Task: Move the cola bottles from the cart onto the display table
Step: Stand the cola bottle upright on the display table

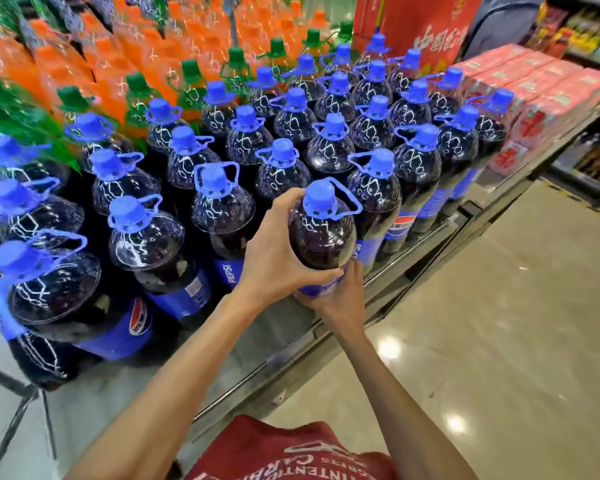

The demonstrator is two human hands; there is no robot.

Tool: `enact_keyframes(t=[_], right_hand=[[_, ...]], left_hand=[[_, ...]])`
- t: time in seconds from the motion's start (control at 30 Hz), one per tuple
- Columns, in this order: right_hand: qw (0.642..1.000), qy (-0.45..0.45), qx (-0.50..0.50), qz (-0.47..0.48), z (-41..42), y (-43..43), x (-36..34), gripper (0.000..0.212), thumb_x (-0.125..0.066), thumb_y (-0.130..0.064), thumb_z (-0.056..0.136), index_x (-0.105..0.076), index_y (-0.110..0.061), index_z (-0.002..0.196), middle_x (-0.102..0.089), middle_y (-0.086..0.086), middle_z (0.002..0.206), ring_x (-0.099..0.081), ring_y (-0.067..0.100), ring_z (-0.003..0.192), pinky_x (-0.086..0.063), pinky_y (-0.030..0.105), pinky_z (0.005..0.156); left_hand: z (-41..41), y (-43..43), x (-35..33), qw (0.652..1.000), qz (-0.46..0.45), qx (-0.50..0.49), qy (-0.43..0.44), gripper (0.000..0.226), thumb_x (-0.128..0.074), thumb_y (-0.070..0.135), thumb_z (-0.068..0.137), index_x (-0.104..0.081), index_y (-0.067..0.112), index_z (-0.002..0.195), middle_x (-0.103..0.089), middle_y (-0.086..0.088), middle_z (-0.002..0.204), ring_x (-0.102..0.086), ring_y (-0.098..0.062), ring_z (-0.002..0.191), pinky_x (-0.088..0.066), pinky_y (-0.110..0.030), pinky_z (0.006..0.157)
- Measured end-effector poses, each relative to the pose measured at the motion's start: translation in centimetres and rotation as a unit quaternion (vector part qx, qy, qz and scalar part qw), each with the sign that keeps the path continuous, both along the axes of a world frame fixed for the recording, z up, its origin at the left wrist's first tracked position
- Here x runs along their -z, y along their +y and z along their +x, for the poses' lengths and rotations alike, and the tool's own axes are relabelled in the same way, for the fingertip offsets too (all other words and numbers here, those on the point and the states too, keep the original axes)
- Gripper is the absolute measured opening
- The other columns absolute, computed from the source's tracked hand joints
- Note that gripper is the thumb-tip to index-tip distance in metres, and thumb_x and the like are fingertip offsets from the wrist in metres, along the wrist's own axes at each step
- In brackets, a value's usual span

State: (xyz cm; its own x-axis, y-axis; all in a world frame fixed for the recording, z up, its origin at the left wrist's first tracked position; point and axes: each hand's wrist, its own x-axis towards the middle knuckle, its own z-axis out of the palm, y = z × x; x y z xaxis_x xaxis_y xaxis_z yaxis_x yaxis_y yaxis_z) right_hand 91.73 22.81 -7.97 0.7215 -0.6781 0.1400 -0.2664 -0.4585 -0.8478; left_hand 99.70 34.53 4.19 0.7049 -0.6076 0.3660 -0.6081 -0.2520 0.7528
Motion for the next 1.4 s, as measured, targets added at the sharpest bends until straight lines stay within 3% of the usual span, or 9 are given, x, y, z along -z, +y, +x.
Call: enact_keyframes(t=[0.1, 0.33, 0.4, 0.53, 0.73, 0.87, 1.0, 1.17, 1.4], right_hand=[[1.0, -0.008, 0.014, 0.009, -0.4, 0.3, 0.7, 0.107, -0.086, -0.056, 0.047, -0.049, -0.017, 0.139, -0.049, -0.003, 0.134, -0.045, 0.014, 0.127, -0.047, 0.033, 0.102], [0.999, -0.008, 0.024, 0.036, -0.1, 0.6, 1.5, 0.104, -0.095, -0.046, 0.049, -0.046, -0.023, 0.138, -0.049, -0.008, 0.129, -0.049, 0.007, 0.119, -0.052, 0.038, 0.096], [0.997, -0.021, 0.029, 0.062, -0.1, 0.5, 1.8, 0.102, -0.096, -0.045, 0.048, -0.043, -0.03, 0.134, -0.053, -0.011, 0.127, -0.055, 0.007, 0.117, -0.055, 0.039, 0.093], [0.994, -0.011, 0.046, 0.101, -0.2, 0.5, 2.2, 0.105, -0.097, -0.044, 0.048, -0.038, -0.033, 0.135, -0.059, -0.018, 0.124, -0.061, 0.004, 0.112, -0.056, 0.042, 0.091], [0.997, 0.014, 0.058, 0.045, -0.3, 1.0, 2.5, 0.115, -0.093, -0.054, 0.052, -0.036, -0.021, 0.146, -0.042, -0.005, 0.135, -0.043, 0.01, 0.124, -0.047, 0.033, 0.094], [0.997, 0.011, 0.067, 0.031, -0.2, 1.3, 2.4, 0.115, -0.093, -0.053, 0.055, -0.035, -0.019, 0.148, -0.041, -0.003, 0.138, -0.042, 0.013, 0.128, -0.046, 0.033, 0.097], [0.996, 0.01, 0.077, 0.051, -0.3, 1.5, 2.2, 0.117, -0.093, -0.054, 0.055, -0.031, -0.022, 0.149, -0.041, -0.004, 0.142, -0.045, 0.015, 0.131, -0.048, 0.039, 0.099], [0.996, 0.024, 0.071, 0.044, -0.4, 1.7, 2.0, 0.118, -0.093, -0.054, 0.057, -0.028, -0.021, 0.15, -0.041, -0.004, 0.142, -0.045, 0.016, 0.131, -0.05, 0.042, 0.1], [0.997, 0.033, 0.052, 0.05, -0.5, 1.5, 1.7, 0.124, -0.094, -0.054, 0.055, -0.026, -0.023, 0.153, -0.038, -0.006, 0.145, -0.043, 0.014, 0.135, -0.047, 0.04, 0.105]], left_hand=[[-0.1, -0.2, 0.6, 0.999, 0.027, 0.003, -0.018, 0.114, -0.098, 0.042, 0.048, -0.024, 0.046, 0.136, -0.032, 0.049, 0.127, -0.044, 0.0, 0.126, -0.046, -0.035, 0.095], [0.7, -0.1, 1.5, 0.997, 0.055, 0.013, -0.045, 0.116, -0.098, 0.04, 0.049, -0.022, 0.045, 0.137, -0.028, 0.052, 0.125, -0.044, -0.008, 0.13, -0.048, -0.043, 0.096], [0.7, -0.3, 1.3, 0.997, 0.058, 0.018, -0.046, 0.116, -0.098, 0.038, 0.05, -0.02, 0.046, 0.136, -0.031, 0.046, 0.129, -0.043, -0.009, 0.132, -0.047, -0.04, 0.096], [0.8, -0.9, 0.6, 0.996, 0.065, 0.036, -0.048, 0.113, -0.097, 0.04, 0.053, -0.021, 0.044, 0.137, -0.036, 0.016, 0.144, -0.042, -0.005, 0.132, -0.048, -0.033, 0.087], [1.3, 0.0, 0.6, 0.99, 0.096, 0.026, -0.096, 0.112, -0.093, 0.05, 0.058, -0.026, 0.036, 0.146, -0.036, 0.016, 0.146, -0.035, -0.006, 0.133, -0.043, -0.03, 0.084], [2.0, 0.5, 0.5, 0.985, 0.116, 0.022, -0.123, 0.111, -0.088, 0.055, 0.062, -0.03, 0.029, 0.152, -0.034, 0.008, 0.149, -0.036, -0.017, 0.135, -0.055, -0.042, 0.083], [2.2, 0.3, 0.5, 0.988, 0.11, 0.033, -0.102, 0.111, -0.089, 0.051, 0.064, -0.025, 0.032, 0.153, -0.03, 0.009, 0.148, -0.036, -0.014, 0.138, -0.058, -0.054, 0.08], [2.1, 0.6, 0.9, 0.991, 0.088, 0.039, -0.092, 0.109, -0.09, 0.048, 0.066, -0.027, 0.029, 0.153, -0.03, 0.011, 0.15, -0.036, -0.012, 0.139, -0.057, -0.05, 0.082], [1.8, 0.9, 1.7, 0.997, 0.035, 0.038, -0.053, 0.106, -0.092, 0.041, 0.067, -0.035, 0.016, 0.152, -0.039, 0.002, 0.149, -0.039, -0.014, 0.14, -0.043, -0.032, 0.108]])
